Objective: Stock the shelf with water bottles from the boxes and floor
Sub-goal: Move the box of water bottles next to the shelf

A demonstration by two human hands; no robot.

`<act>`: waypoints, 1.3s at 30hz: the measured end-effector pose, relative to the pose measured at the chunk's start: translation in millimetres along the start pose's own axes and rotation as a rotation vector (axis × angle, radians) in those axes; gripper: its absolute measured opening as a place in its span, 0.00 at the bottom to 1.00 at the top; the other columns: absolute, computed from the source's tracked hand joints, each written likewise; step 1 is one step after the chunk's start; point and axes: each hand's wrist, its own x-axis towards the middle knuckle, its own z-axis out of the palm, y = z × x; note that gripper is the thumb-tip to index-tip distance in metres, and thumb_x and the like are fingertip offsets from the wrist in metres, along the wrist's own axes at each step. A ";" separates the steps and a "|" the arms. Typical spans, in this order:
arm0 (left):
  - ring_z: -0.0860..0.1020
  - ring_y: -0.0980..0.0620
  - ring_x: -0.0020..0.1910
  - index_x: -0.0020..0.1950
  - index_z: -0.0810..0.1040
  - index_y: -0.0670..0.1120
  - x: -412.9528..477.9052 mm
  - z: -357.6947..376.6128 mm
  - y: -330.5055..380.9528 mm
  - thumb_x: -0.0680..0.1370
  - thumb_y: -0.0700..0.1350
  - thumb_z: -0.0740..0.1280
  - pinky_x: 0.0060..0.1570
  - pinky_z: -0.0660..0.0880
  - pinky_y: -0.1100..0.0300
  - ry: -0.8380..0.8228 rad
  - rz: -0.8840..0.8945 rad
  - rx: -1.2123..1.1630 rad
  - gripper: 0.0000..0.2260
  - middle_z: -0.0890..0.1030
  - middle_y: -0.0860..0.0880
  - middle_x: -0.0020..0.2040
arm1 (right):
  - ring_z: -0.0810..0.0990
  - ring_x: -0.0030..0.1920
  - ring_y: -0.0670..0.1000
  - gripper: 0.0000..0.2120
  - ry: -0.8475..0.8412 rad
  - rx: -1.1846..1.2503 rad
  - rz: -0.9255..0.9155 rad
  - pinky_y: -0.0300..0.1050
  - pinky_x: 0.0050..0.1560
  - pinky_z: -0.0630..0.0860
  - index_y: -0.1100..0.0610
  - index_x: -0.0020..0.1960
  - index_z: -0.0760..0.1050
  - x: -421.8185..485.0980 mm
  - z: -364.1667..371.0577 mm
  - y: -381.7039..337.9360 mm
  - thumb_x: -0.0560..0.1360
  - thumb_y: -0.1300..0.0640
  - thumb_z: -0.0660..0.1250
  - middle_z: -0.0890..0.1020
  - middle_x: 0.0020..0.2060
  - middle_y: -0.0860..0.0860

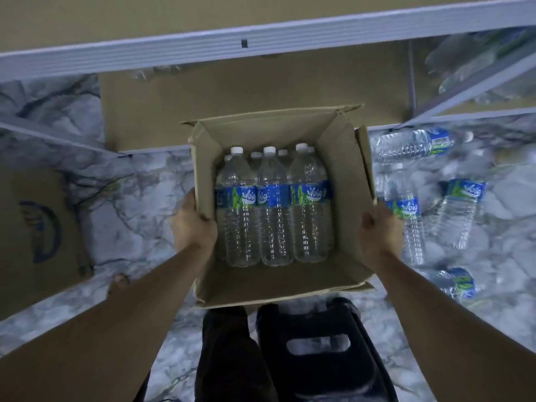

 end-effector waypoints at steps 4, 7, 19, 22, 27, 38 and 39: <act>0.76 0.35 0.55 0.72 0.67 0.51 -6.6 17.4 12.7 0.72 0.34 0.59 0.51 0.74 0.48 -0.026 -0.011 0.049 0.29 0.79 0.38 0.55 | 0.78 0.52 0.64 0.18 0.015 -0.014 -0.022 0.47 0.45 0.69 0.61 0.68 0.73 18.7 -8.9 13.1 0.79 0.64 0.60 0.80 0.50 0.66; 0.75 0.34 0.55 0.73 0.65 0.51 -4.5 22.3 15.3 0.71 0.36 0.60 0.52 0.74 0.47 -0.052 -0.007 0.088 0.30 0.78 0.37 0.55 | 0.78 0.52 0.64 0.19 0.002 -0.023 -0.016 0.45 0.44 0.66 0.60 0.69 0.72 23.1 -12.2 17.8 0.78 0.64 0.59 0.80 0.50 0.66; 0.77 0.36 0.47 0.71 0.60 0.47 6.2 1.5 13.3 0.75 0.34 0.60 0.39 0.70 0.52 -0.204 0.001 0.291 0.26 0.76 0.39 0.46 | 0.79 0.53 0.66 0.20 -0.082 -0.083 -0.001 0.59 0.51 0.76 0.57 0.71 0.65 11.1 -14.9 3.1 0.79 0.64 0.57 0.80 0.52 0.66; 0.74 0.41 0.38 0.69 0.60 0.46 12.7 -4.8 12.3 0.75 0.34 0.61 0.34 0.67 0.56 -0.298 0.016 0.318 0.25 0.75 0.42 0.42 | 0.78 0.55 0.66 0.23 -0.088 -0.114 0.044 0.59 0.54 0.76 0.56 0.73 0.63 0.2 -15.0 -6.9 0.78 0.63 0.57 0.80 0.55 0.65; 0.77 0.41 0.45 0.72 0.60 0.46 26.2 -26.4 8.9 0.78 0.42 0.63 0.37 0.73 0.54 -0.463 0.041 0.263 0.24 0.75 0.44 0.51 | 0.76 0.61 0.66 0.31 -0.010 -0.123 0.073 0.60 0.56 0.74 0.61 0.75 0.58 -32.6 -12.8 -32.7 0.74 0.64 0.61 0.74 0.65 0.63; 0.82 0.43 0.46 0.53 0.78 0.51 56.6 -129.9 -65.9 0.79 0.45 0.64 0.45 0.80 0.49 -0.484 0.120 -0.124 0.05 0.83 0.45 0.49 | 0.76 0.58 0.61 0.21 -0.152 -0.198 -0.059 0.51 0.51 0.69 0.55 0.70 0.67 -149.5 35.7 -176.6 0.77 0.56 0.61 0.74 0.62 0.58; 0.81 0.42 0.47 0.54 0.78 0.51 60.7 -144.1 -79.3 0.79 0.45 0.65 0.47 0.80 0.48 -0.485 0.121 -0.134 0.06 0.83 0.45 0.49 | 0.76 0.58 0.60 0.21 -0.177 -0.214 -0.068 0.51 0.51 0.70 0.54 0.70 0.67 -167.1 47.1 -194.0 0.77 0.55 0.61 0.75 0.61 0.58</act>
